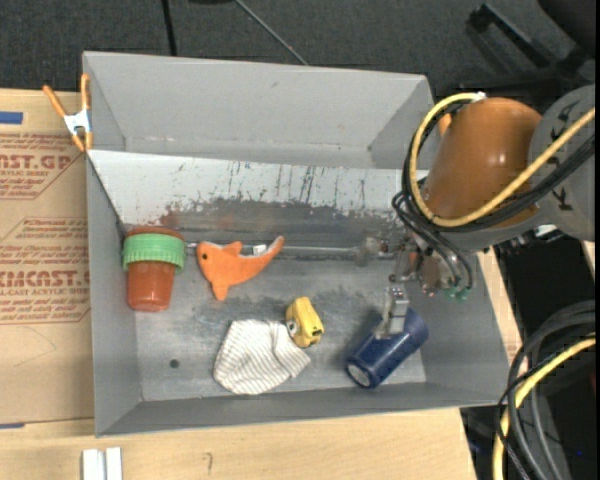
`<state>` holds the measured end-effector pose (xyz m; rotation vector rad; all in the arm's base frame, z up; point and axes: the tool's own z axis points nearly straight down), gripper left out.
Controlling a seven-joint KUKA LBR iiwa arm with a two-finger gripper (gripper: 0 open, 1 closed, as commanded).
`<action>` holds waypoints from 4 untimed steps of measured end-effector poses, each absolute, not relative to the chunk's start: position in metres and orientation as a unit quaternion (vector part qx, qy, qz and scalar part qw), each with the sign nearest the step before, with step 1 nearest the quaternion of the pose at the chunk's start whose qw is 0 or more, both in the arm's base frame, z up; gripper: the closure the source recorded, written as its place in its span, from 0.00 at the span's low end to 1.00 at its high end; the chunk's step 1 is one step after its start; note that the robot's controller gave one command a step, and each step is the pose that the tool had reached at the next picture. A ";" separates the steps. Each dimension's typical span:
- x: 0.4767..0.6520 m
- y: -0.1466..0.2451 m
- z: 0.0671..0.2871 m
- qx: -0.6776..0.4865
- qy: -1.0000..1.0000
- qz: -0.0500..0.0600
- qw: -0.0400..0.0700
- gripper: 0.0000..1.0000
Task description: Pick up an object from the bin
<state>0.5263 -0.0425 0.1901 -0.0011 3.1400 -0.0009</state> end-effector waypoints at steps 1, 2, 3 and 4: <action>0.526 -0.042 0.190 0.000 1.000 0.000 0.001 0.00; 0.516 -0.050 0.175 -0.058 0.998 0.000 0.003 0.00; 0.523 -0.086 0.133 -0.175 0.984 0.000 0.001 0.00; 0.520 -0.088 0.085 -0.224 0.975 0.000 0.000 1.00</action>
Offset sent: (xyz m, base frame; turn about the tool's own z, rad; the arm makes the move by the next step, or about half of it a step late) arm -0.0268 -0.0226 -0.0386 -0.2514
